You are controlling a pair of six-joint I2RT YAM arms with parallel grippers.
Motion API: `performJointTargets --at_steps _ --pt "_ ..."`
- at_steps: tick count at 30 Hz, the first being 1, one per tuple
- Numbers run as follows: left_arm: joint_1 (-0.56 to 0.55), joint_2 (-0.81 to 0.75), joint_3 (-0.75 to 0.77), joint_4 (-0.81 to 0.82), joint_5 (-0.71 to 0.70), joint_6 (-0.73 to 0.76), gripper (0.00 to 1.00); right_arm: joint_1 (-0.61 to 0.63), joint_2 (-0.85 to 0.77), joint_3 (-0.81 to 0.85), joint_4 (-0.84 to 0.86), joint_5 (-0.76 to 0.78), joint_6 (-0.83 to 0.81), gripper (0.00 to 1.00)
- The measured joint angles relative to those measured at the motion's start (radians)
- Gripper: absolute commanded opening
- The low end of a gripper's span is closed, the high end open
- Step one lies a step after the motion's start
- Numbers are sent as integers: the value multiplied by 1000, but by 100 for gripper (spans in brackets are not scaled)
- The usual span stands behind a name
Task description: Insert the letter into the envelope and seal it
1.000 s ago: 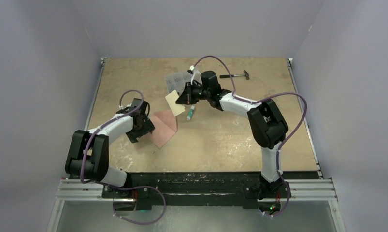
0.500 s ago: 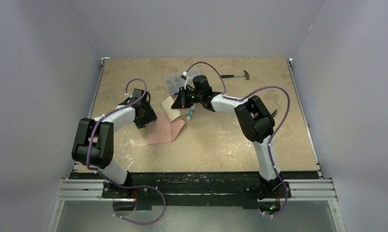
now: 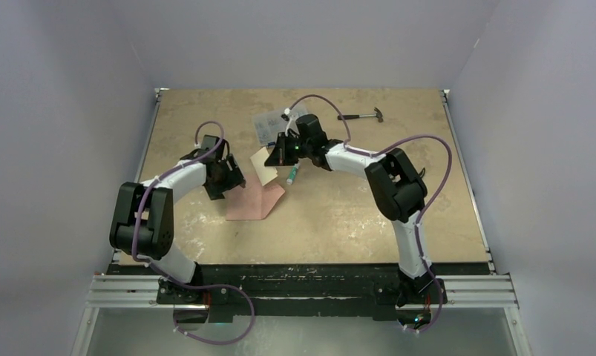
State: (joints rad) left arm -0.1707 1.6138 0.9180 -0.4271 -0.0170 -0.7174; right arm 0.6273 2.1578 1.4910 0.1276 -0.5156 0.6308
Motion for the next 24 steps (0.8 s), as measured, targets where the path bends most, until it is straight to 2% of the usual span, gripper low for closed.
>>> performJointTargets --at_steps 4,8,13,24 --pt "0 -20 -15 -53 21 -23 68 0 -64 -22 -16 9 57 0" --pt "0 -47 -50 -82 49 -45 58 0 -111 -27 -58 29 116 0" --pt "0 -64 -75 -89 81 -57 52 1 -134 -97 -79 36 171 0" --pt "0 -64 -84 -85 122 -57 52 43 -89 -143 -123 56 181 0"
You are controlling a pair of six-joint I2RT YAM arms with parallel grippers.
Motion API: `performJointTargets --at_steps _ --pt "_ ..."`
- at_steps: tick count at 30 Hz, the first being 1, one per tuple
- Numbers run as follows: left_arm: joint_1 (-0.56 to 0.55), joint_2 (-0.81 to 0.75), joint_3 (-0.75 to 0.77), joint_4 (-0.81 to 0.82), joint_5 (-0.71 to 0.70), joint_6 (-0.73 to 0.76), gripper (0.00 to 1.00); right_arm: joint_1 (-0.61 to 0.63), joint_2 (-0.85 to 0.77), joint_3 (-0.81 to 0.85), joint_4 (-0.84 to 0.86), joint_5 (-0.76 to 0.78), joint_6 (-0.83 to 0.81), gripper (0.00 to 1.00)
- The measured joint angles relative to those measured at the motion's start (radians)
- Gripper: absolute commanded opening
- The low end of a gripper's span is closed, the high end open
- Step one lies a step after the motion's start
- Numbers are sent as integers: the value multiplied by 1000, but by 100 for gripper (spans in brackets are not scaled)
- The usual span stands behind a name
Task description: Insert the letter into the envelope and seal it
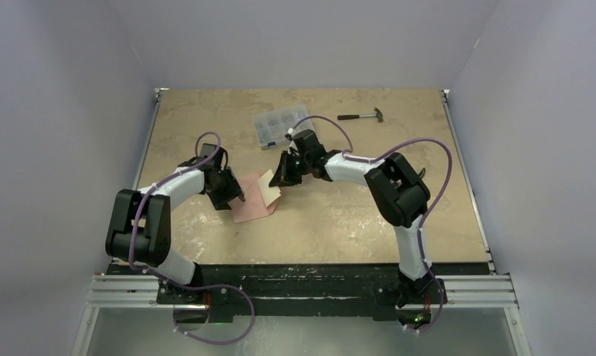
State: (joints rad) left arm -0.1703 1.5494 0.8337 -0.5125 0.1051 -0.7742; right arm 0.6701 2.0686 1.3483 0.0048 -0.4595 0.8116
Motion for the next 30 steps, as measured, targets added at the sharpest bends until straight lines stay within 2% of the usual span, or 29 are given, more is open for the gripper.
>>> performJointTargets --at_steps 12,30 --pt "0 0 0 4 3 9 54 5 80 14 -46 5 1 0" --pt "0 6 0 7 49 10 54 50 89 40 -40 51 11 0"
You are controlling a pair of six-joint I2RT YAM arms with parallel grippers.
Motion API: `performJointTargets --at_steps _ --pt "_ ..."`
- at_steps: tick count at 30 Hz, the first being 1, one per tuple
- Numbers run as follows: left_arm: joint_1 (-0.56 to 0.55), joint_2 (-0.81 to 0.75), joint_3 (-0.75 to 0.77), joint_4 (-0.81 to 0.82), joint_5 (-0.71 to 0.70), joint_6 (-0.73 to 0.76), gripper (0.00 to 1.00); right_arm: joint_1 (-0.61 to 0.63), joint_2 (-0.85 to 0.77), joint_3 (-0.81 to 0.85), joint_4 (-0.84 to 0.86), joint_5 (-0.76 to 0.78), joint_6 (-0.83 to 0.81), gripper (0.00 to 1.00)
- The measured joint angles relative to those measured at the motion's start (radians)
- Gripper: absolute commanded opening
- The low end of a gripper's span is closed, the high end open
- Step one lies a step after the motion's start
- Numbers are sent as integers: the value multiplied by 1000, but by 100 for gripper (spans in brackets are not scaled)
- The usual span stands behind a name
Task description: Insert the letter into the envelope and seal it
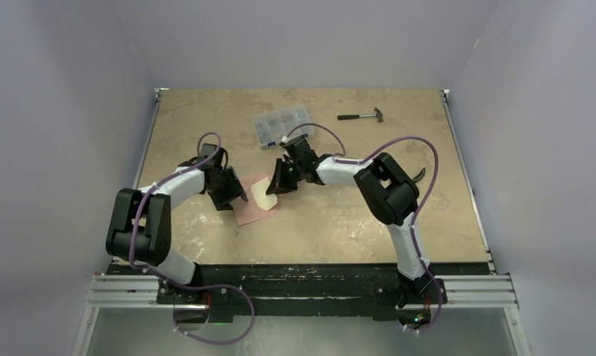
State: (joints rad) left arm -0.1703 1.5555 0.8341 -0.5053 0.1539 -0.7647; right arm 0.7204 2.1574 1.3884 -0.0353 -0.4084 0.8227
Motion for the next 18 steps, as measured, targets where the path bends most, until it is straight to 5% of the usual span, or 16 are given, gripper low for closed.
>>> performJointTargets --at_steps 18 --pt "0 2 -5 23 43 0 54 2 32 18 59 -26 93 0"
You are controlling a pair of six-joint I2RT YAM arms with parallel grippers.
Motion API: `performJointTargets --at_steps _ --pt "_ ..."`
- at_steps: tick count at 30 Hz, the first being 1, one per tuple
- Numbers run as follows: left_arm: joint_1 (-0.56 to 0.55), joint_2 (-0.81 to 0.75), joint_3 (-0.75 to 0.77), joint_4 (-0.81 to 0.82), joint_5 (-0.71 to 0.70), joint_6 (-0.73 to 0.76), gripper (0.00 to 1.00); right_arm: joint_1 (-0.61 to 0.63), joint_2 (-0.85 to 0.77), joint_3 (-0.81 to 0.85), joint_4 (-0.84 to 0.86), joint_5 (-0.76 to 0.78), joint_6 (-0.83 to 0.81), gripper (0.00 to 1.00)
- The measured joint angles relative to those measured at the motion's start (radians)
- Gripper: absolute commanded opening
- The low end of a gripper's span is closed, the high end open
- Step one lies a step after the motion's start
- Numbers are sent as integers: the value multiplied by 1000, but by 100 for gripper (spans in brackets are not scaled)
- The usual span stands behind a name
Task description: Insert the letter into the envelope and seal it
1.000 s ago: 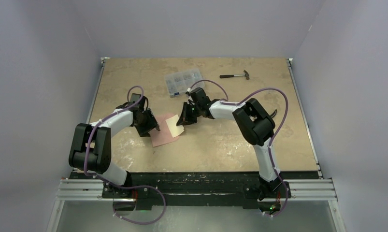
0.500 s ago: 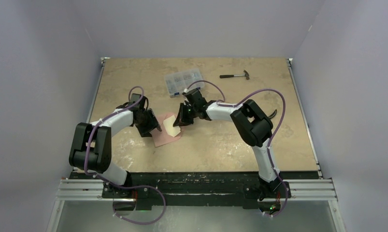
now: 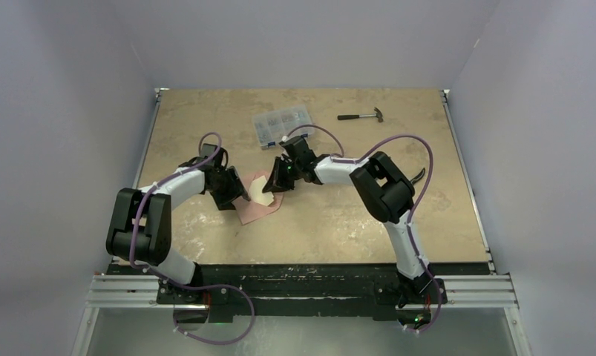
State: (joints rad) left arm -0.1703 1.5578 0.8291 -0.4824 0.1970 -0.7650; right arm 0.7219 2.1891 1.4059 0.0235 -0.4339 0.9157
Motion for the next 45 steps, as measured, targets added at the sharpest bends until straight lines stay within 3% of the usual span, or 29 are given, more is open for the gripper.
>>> performJointTargets --at_steps 9,17,22,28,35,39,45 --pt "1 12 -2 28 47 1 53 19 72 90 4 -41 -18 0" --pt "0 17 12 13 11 11 50 34 56 138 -87 10 -79 46" --pt "0 32 33 -8 -20 26 49 37 9 153 -175 92 -139 56" --pt "0 47 48 -14 -21 29 47 37 -9 192 -229 192 -196 52" --pt "0 50 51 -13 -20 37 47 37 -12 192 -288 279 -241 38" --pt "0 52 51 -9 -14 37 46 37 -11 192 -294 279 -254 31" --pt "0 81 60 26 42 33 42 37 -11 192 -286 219 -253 29"
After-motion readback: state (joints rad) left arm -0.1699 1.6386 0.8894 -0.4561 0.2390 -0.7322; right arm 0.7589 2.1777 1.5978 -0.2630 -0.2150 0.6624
